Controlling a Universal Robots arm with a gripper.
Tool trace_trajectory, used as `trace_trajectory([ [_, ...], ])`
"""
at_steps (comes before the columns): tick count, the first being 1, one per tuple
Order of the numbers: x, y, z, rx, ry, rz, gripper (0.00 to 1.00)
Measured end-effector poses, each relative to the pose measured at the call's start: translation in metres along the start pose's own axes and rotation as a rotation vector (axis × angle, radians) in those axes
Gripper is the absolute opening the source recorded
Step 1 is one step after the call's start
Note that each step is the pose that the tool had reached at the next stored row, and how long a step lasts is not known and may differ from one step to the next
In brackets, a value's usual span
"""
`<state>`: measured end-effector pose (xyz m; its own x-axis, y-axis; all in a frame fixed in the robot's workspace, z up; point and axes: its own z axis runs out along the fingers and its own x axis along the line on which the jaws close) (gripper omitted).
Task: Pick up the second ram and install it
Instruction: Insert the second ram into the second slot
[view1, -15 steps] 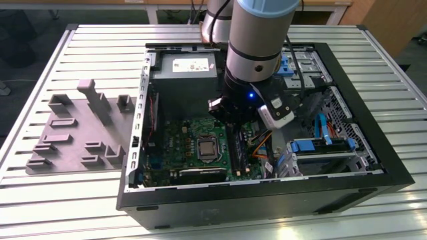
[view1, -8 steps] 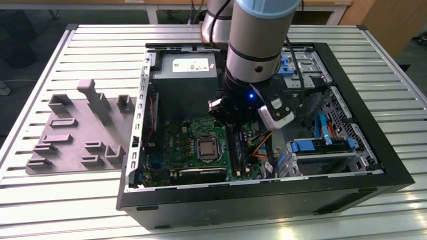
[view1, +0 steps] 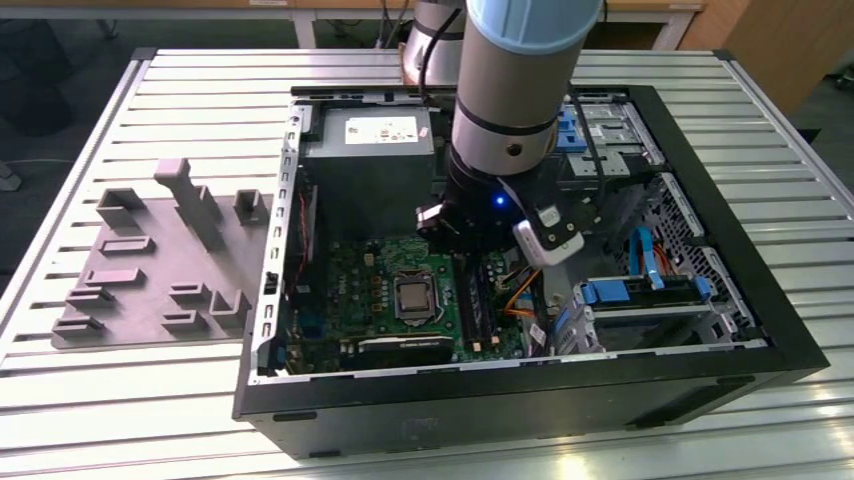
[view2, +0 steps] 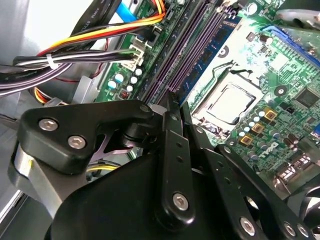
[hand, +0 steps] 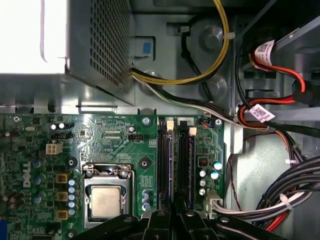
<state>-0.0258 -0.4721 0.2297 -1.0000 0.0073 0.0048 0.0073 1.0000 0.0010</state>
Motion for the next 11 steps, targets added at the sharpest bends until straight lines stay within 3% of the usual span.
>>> trace_trajectory([
  [11, 0.0, -0.0041, 0.0054, -0.0002, -0.0001, 0.008, 0.14],
])
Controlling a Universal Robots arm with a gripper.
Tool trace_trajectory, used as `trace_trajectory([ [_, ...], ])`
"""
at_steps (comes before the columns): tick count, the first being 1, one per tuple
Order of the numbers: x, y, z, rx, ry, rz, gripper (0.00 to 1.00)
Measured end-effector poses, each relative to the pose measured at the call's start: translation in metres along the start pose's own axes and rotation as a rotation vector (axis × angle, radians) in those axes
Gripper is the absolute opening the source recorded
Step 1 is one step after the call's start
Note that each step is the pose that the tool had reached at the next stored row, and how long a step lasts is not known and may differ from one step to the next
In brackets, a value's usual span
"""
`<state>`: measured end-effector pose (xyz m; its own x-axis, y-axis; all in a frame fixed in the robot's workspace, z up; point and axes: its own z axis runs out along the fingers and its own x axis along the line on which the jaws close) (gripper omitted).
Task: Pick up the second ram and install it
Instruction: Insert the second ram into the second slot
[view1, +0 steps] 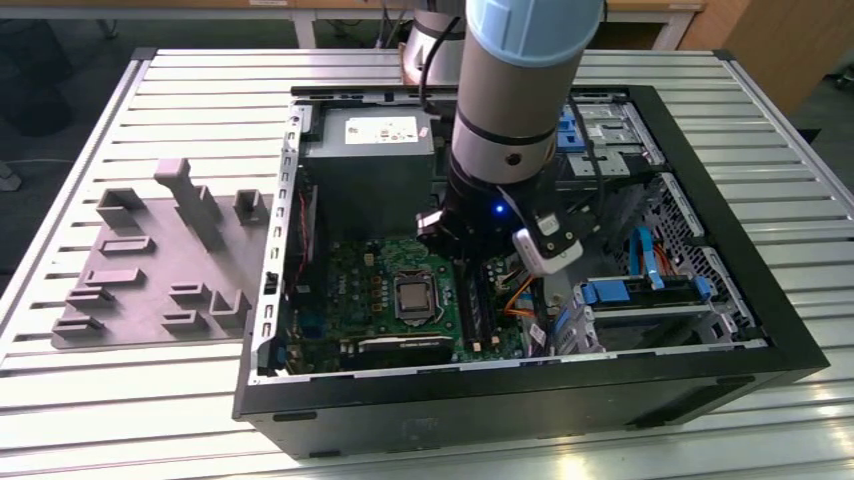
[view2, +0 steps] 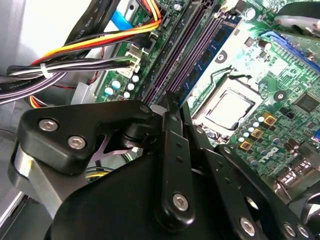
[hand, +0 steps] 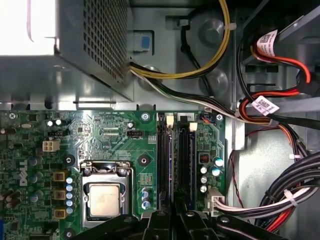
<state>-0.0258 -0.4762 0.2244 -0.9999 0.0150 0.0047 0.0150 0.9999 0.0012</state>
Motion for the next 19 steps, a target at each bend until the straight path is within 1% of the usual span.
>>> trace_trajectory([
  [6, 0.0016, -0.0007, 0.0031, 0.0, 0.0, 0.0, 0.14],
  [19, 0.0018, -0.0008, 0.0085, -0.0013, 0.0001, 0.007, 0.14],
])
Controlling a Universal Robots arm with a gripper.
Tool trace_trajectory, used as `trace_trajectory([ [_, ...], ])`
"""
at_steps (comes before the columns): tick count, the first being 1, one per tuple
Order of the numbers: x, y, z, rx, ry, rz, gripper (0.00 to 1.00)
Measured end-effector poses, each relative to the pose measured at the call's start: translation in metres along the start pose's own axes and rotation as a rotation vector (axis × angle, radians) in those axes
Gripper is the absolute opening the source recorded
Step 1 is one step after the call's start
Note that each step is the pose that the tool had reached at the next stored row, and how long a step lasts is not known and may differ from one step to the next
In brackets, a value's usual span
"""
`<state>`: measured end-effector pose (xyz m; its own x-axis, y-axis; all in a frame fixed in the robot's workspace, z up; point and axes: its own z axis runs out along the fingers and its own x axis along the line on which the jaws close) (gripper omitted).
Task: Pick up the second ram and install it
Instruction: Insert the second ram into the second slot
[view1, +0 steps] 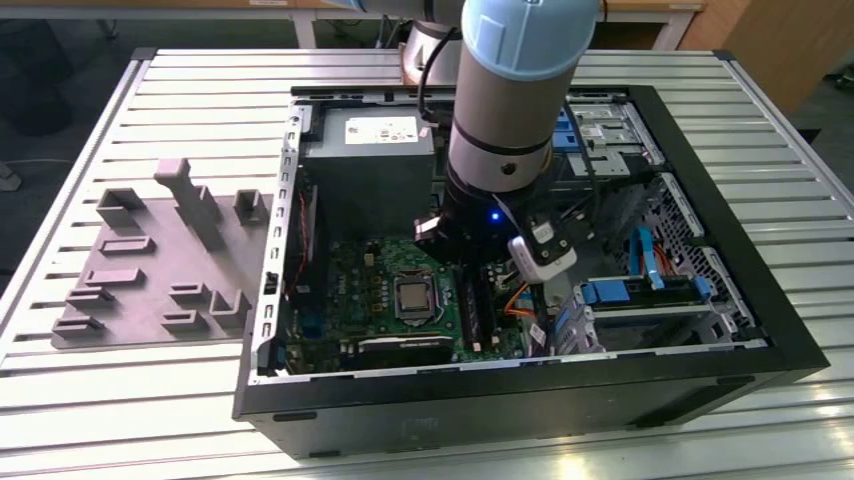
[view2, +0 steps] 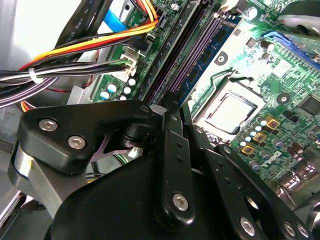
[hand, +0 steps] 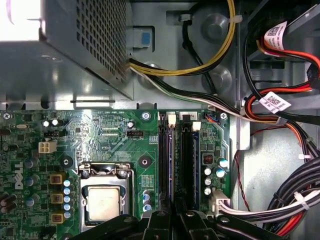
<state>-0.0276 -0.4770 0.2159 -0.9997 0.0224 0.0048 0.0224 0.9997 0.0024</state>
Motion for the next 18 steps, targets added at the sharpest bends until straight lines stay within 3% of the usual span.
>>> trace_trajectory([
  [18, 0.0, 0.0, 0.0043, -0.0045, 0.0, 0.001, 0.14],
])
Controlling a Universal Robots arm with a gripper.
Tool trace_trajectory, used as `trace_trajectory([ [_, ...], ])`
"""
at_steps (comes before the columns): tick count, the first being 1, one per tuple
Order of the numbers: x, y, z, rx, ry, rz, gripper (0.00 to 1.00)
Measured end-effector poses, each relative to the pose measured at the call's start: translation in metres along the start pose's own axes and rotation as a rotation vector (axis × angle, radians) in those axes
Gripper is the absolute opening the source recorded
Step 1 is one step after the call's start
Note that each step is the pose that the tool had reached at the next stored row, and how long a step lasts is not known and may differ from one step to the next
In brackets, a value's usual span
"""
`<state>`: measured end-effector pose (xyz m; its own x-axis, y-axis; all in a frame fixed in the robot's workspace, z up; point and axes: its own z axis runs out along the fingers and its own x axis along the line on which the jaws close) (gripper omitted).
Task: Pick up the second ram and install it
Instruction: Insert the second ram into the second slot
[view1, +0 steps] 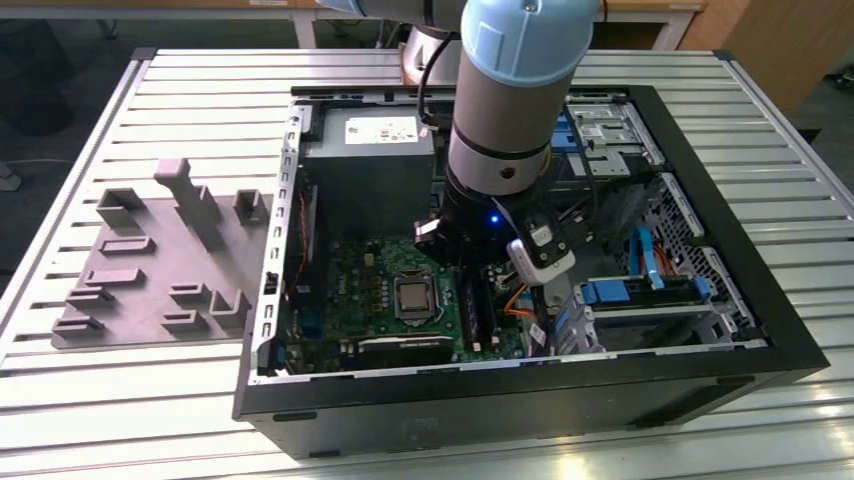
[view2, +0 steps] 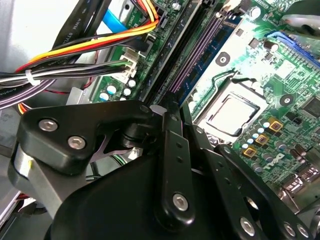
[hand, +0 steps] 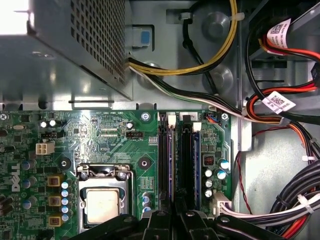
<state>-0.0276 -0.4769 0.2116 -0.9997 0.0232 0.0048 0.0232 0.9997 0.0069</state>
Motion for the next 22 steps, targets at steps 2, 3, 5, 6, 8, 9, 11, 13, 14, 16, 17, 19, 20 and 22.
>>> trace_trajectory([
  [2, 0.0, 0.0001, -0.0005, -0.0009, -0.0002, 0.0, 0.14],
  [3, 0.0, 0.0001, -0.0006, -0.001, -0.0002, 0.0, 0.14],
  [5, 0.0, 0.0, -0.0009, -0.0004, 0.0, 0.0, 0.14],
  [6, 0.0, 0.0, -0.001, -0.0003, 0.0001, 0.0, 0.14],
  [8, 0.0, 0.0, -0.0011, -0.0006, 0.0, 0.0, 0.14],
  [9, 0.0, 0.0, -0.0011, -0.001, 0.0, 0.0, 0.14],
  [11, 0.0, 0.0, -0.0011, -0.0011, 0.0001, 0.0, 0.14],
  [13, -0.0003, 0.0, -0.0011, -0.0012, 0.0001, 0.0, 0.14],
  [14, -0.0006, 0.0, -0.0012, -0.0011, 0.0001, 0.001, 0.14],
  [16, -0.0009, -0.0001, -0.0012, -0.0011, 0.0001, 0.002, 0.14],
  [17, -0.001, 0.0, -0.0012, -0.0012, 0.0001, 0.002, 0.14],
  [19, -0.001, -0.0001, -0.0011, -0.001, 0.0002, 0.002, 0.14],
  [20, -0.001, 0.0, -0.001, -0.001, 0.0002, 0.002, 0.14],
  [22, -0.001, -0.0002, -0.0006, -0.0008, 0.0002, 0.002, 0.14],
])
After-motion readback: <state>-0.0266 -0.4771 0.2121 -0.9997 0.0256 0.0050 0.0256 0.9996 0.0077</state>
